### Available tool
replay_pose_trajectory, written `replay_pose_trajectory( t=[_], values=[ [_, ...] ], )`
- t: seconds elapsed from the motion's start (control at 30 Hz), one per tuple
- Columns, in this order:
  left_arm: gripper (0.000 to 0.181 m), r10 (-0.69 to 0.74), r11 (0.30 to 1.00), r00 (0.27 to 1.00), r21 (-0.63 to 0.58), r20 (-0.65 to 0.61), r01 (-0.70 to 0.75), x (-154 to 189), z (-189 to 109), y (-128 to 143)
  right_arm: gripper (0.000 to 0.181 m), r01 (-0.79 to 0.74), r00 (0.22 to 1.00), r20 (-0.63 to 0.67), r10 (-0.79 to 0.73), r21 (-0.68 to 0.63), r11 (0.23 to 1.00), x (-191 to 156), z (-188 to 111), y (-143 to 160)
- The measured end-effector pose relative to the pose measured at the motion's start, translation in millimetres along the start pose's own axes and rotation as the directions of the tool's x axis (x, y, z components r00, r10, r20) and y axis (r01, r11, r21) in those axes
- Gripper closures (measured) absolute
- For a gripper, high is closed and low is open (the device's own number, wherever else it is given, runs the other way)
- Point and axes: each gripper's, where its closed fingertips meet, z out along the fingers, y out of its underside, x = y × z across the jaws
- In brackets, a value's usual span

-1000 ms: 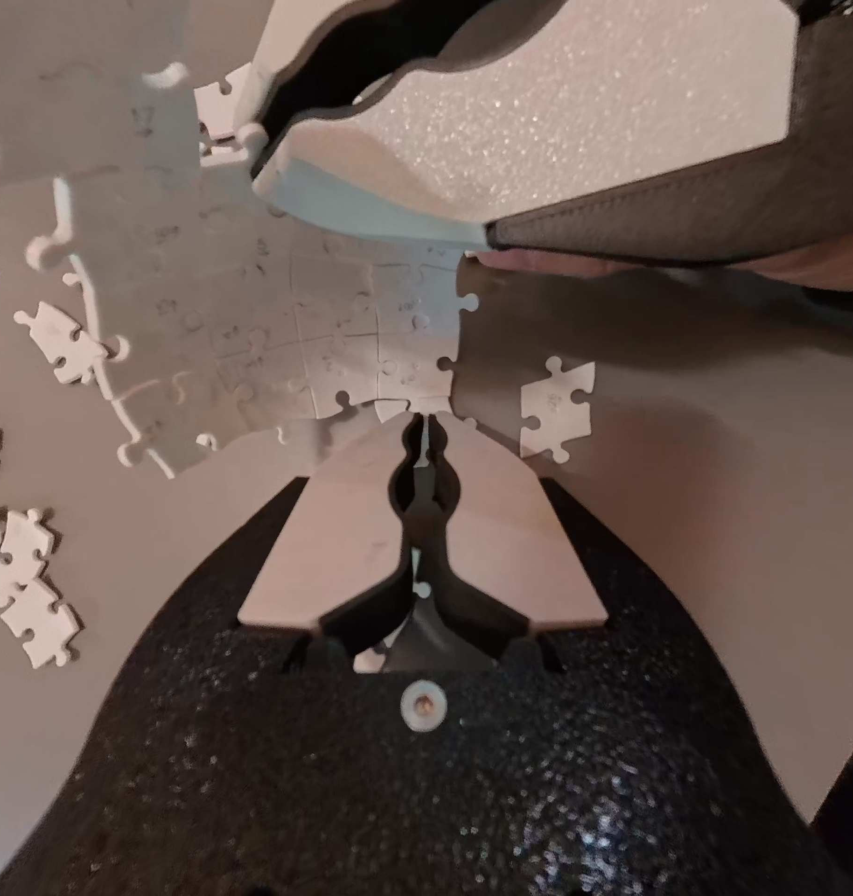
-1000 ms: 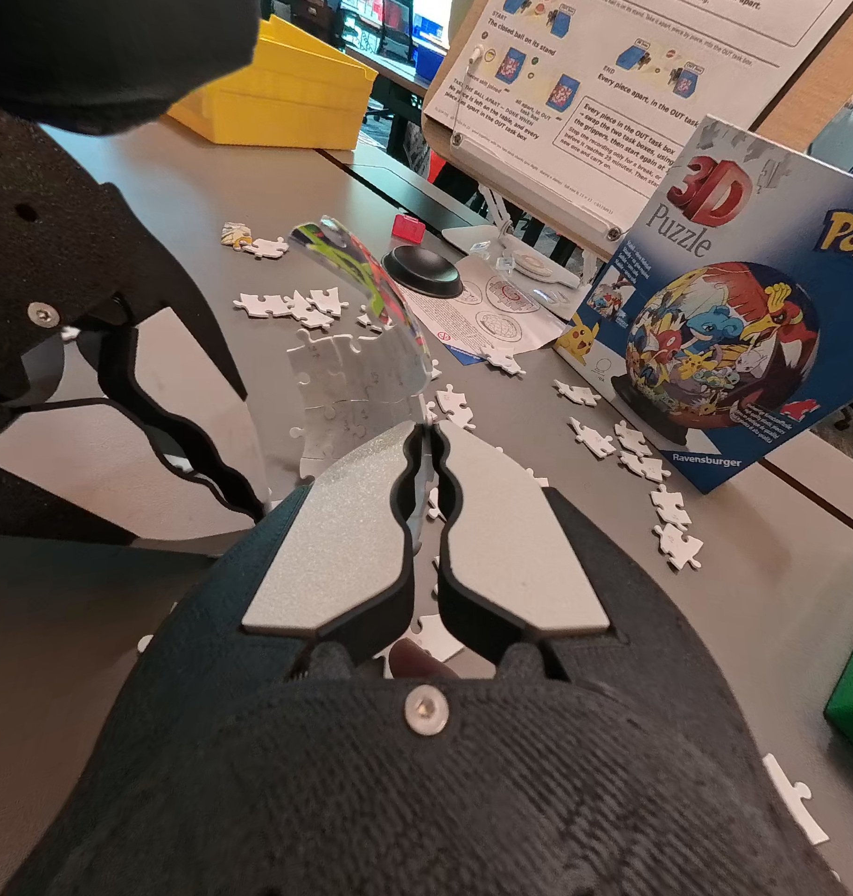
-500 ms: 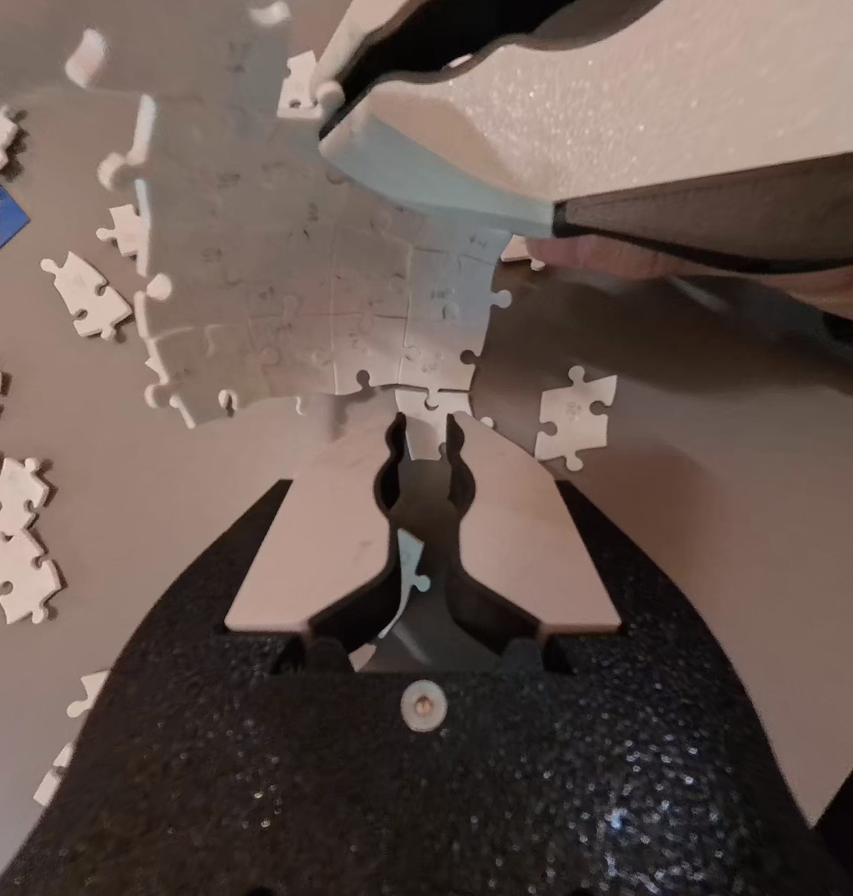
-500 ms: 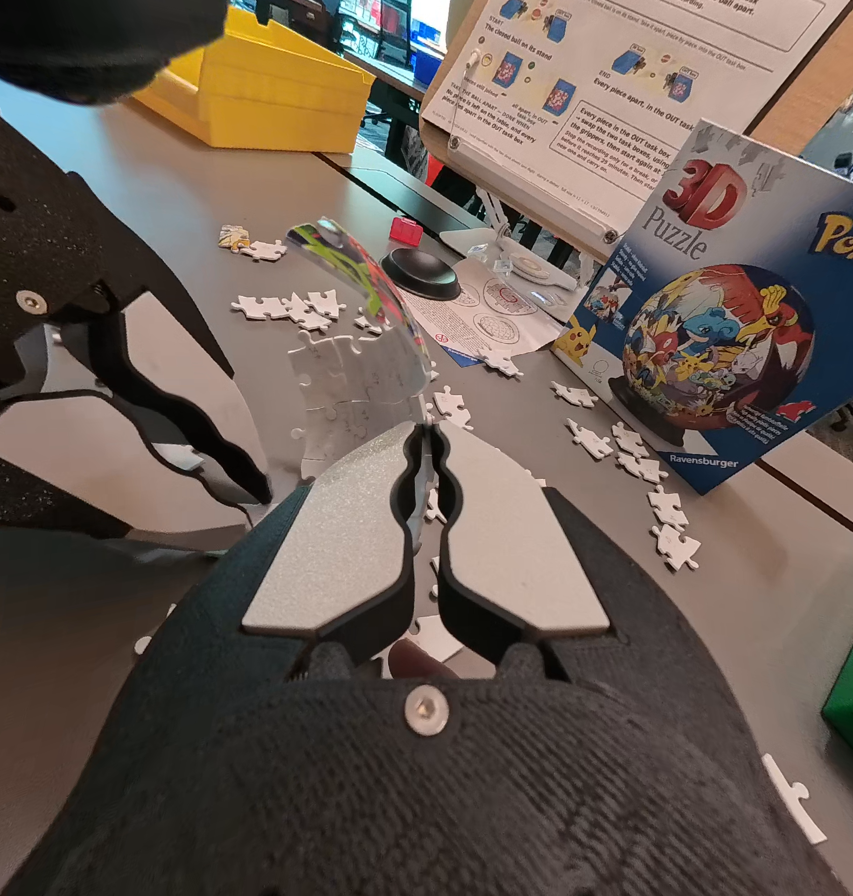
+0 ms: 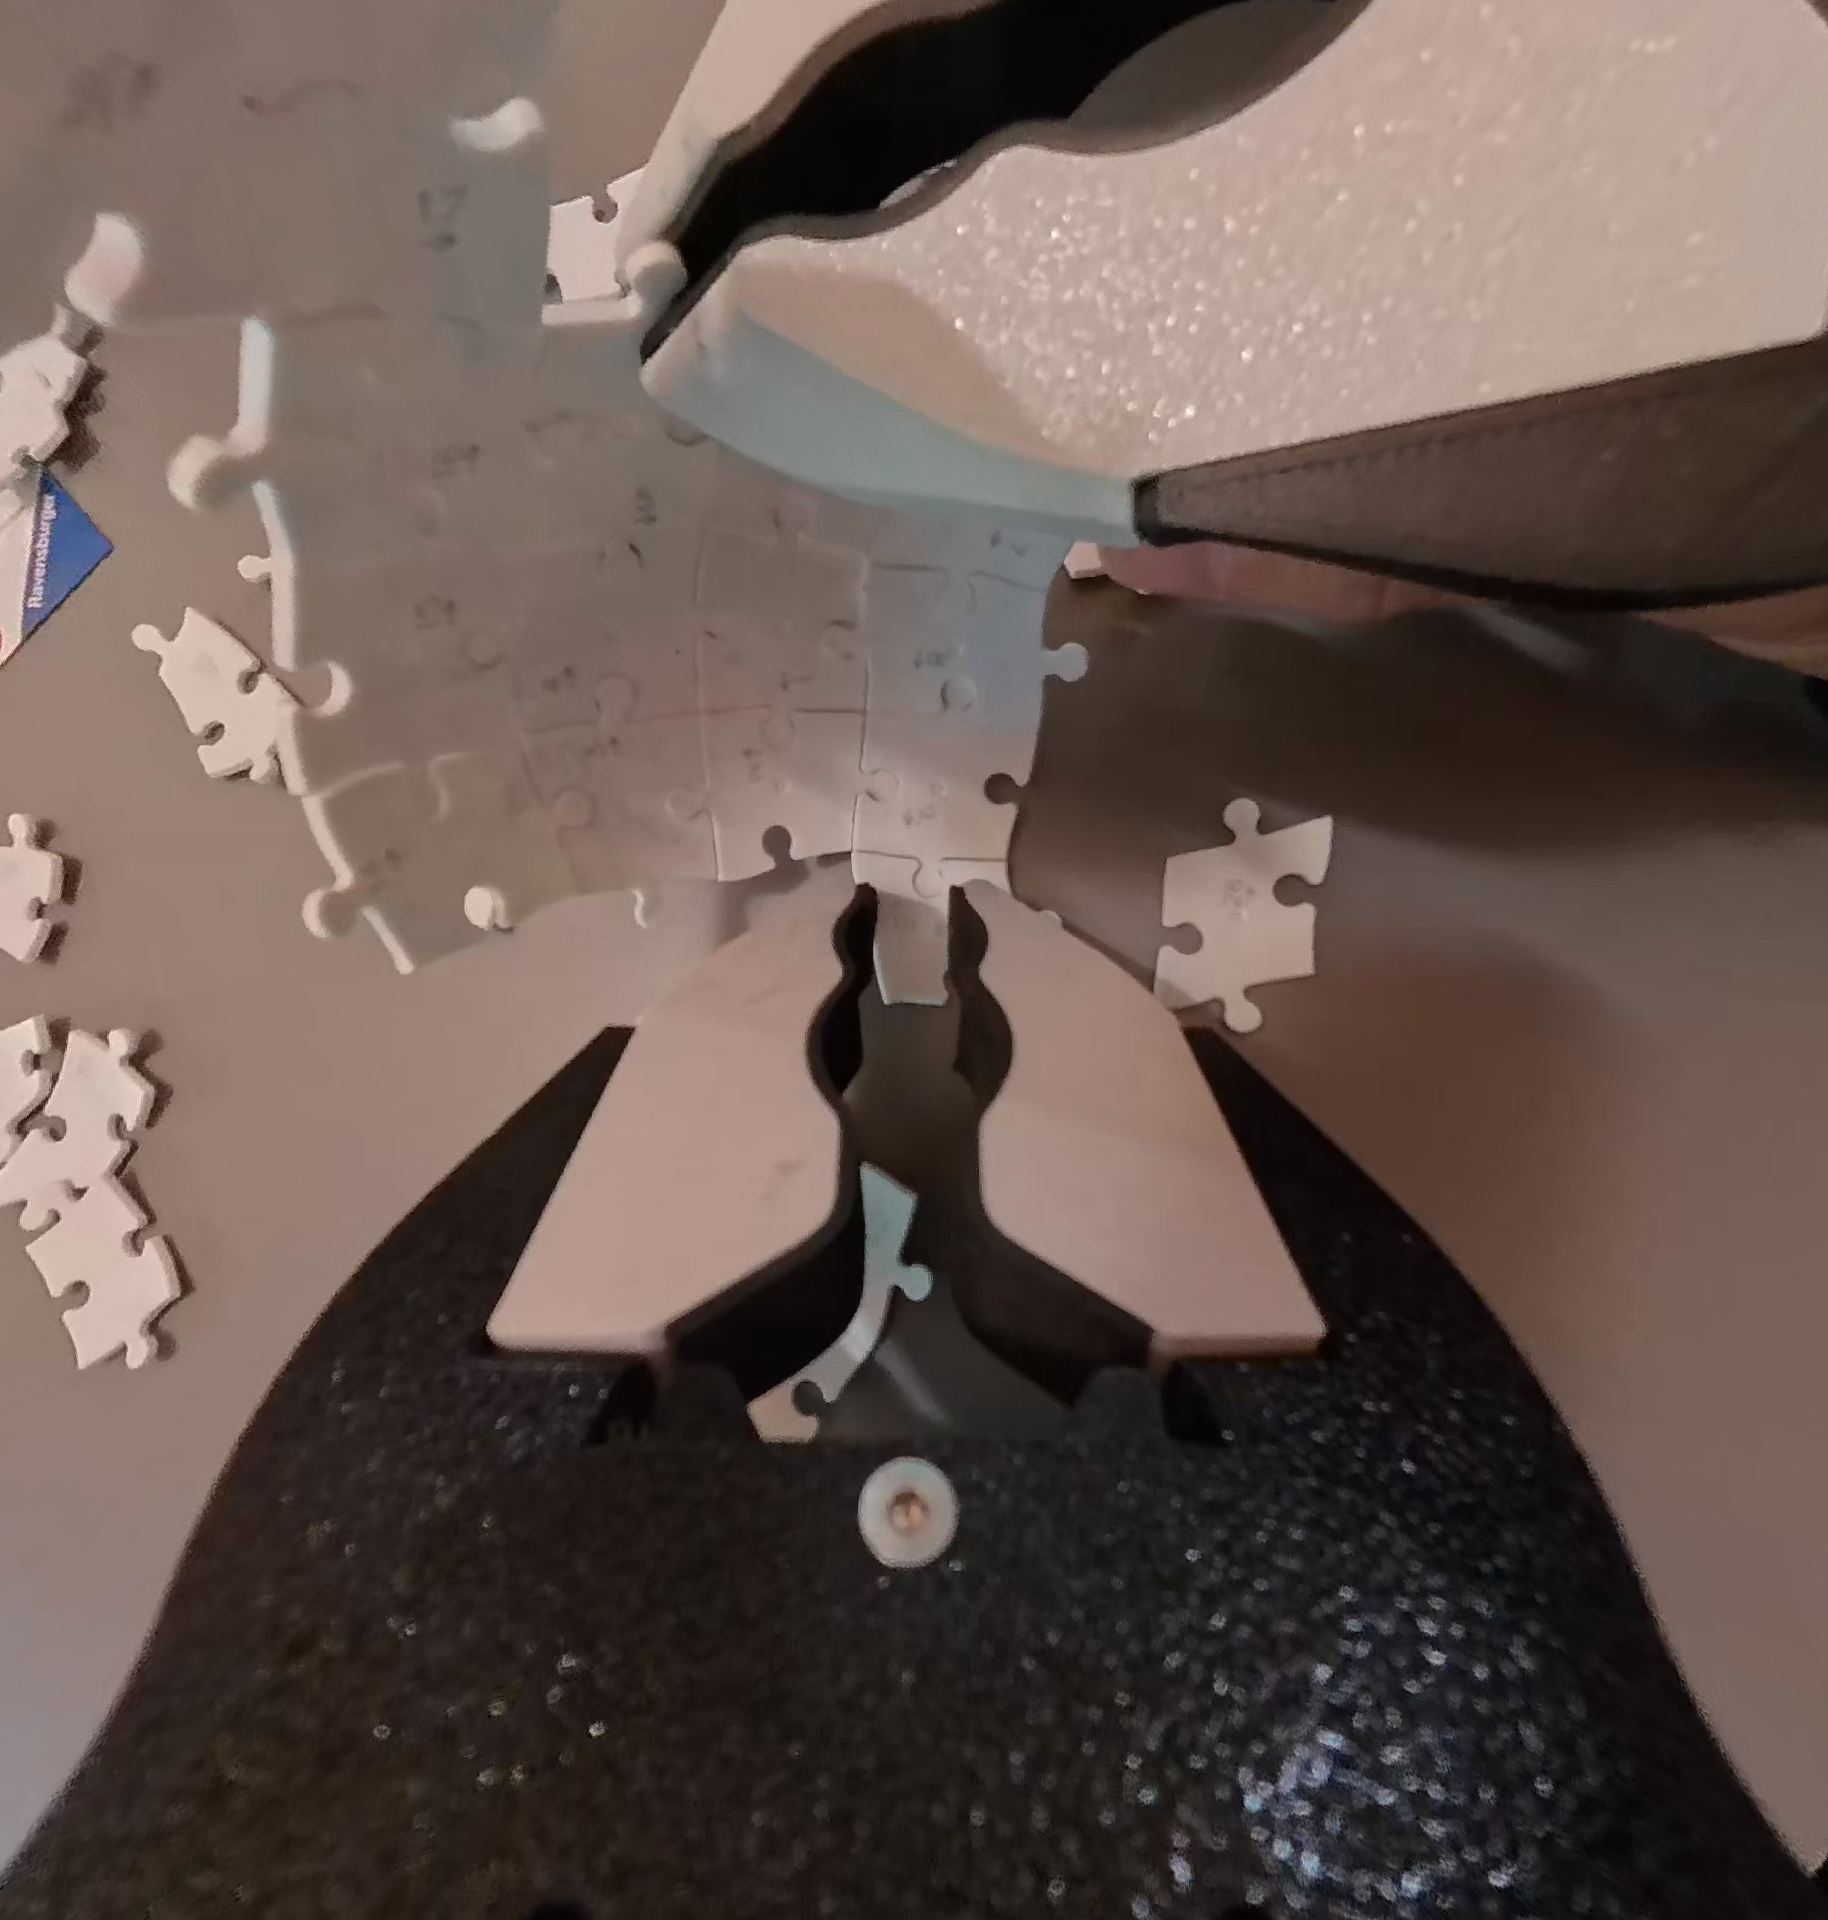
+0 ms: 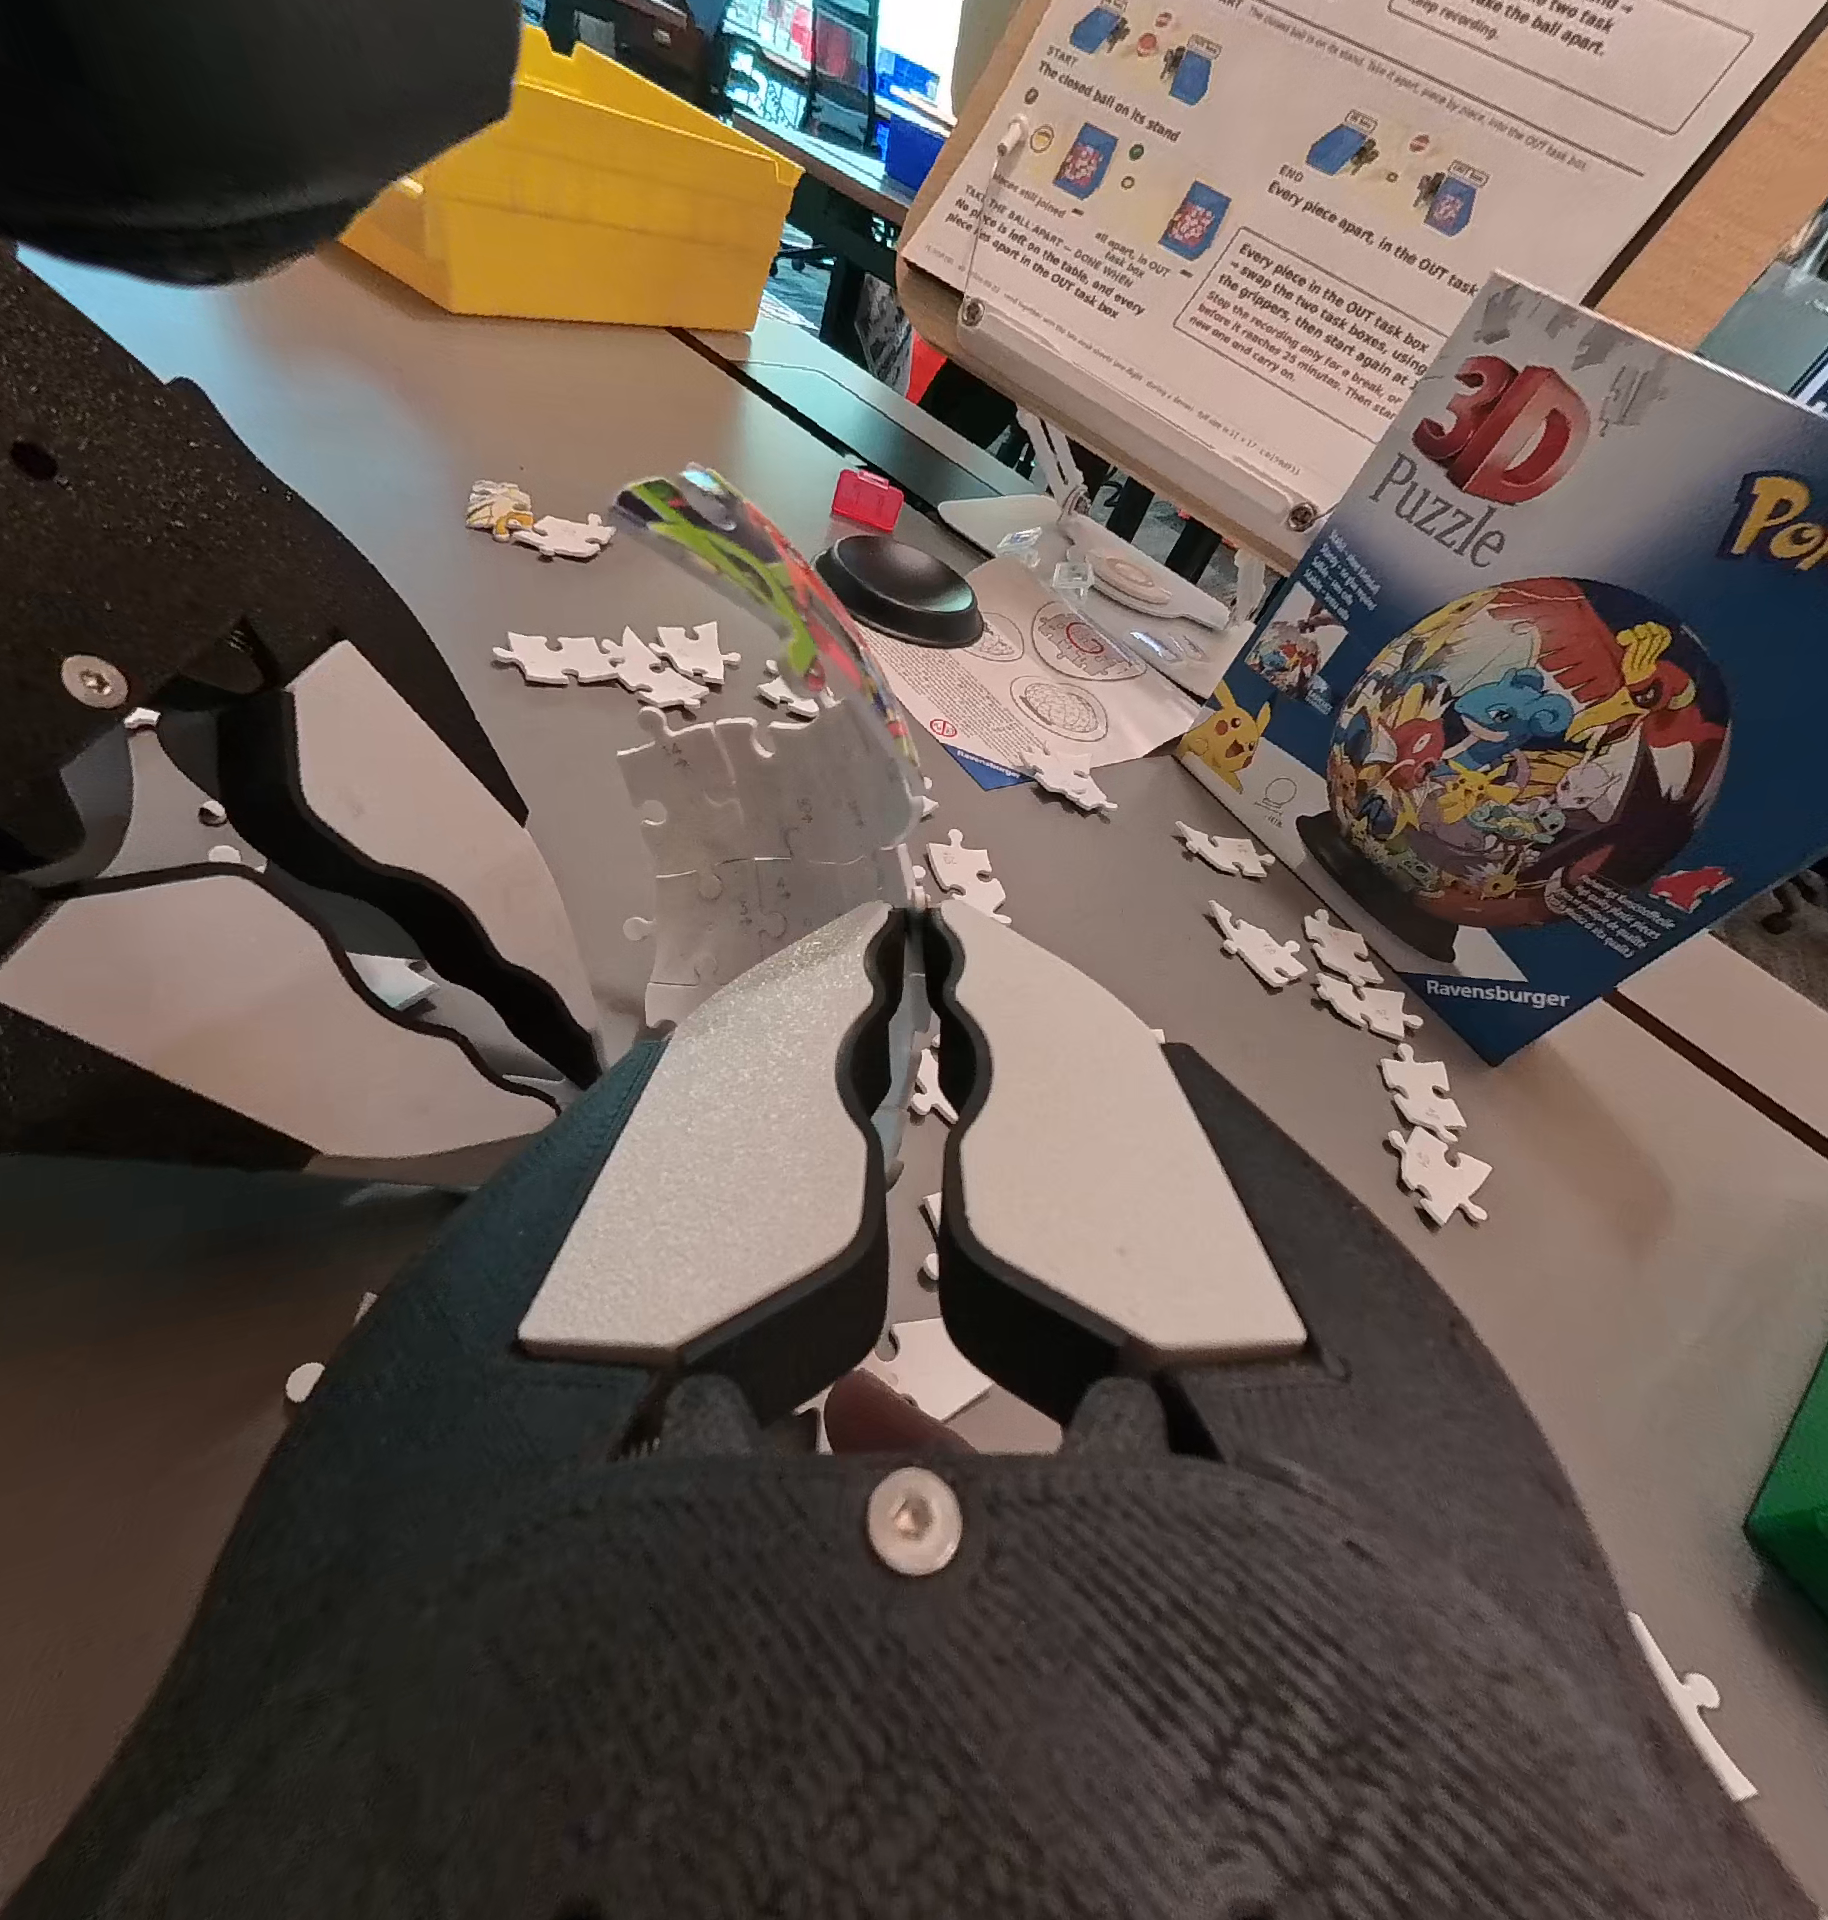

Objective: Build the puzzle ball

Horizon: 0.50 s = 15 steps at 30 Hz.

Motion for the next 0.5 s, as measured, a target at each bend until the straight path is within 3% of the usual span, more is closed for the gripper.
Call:
replay_pose_trajectory(
  t=[0.23, 0.5],
  values=[
    [0.180, 0.060, 0.998, 0.998, -0.036, 0.015, -0.060, 4.6, 2.4, -2.6, 0.178, 0.002, 1.000, 0.000, -0.002, 0.001, 1.000, -0.4, -0.3, -0.1],
    [0.181, -0.106, 0.992, 0.989, -0.081, -0.103, 0.098, 4.8, 4.4, -4.0, 0.178, 0.005, 1.000, 0.001, -0.005, -0.014, 1.000, -0.7, 1.0, 1.8]
  ],
)
